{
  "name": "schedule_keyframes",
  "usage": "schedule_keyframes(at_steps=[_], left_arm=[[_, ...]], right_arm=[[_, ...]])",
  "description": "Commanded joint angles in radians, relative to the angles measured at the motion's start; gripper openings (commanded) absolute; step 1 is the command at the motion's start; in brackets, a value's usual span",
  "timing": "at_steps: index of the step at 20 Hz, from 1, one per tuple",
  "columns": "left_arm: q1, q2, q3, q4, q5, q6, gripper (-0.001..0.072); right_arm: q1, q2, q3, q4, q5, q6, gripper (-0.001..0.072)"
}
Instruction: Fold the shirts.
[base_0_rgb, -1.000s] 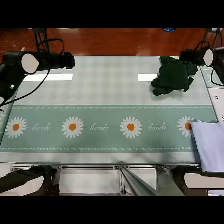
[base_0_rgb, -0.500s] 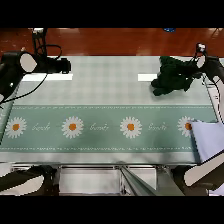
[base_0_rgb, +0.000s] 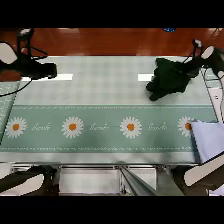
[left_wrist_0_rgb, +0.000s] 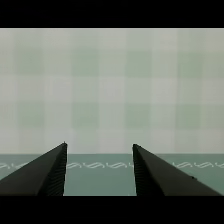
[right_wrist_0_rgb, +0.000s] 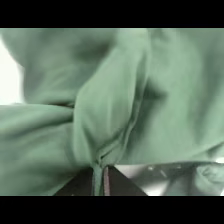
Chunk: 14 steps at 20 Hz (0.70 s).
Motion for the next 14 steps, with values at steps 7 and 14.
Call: schedule_keyframes(at_steps=[7,14], left_arm=[[0.045,0.353,-0.32,-0.185,-0.046,0.013,0.0505],[0.045,0.569,-0.579,-0.321,0.035,0.015,0.0505]], right_arm=[[0.0,0.385,0.235,0.386,-0.005,-0.206,0.0027],[0.158,0.581,0.259,0.401,0.02,-0.3,0.0027]])
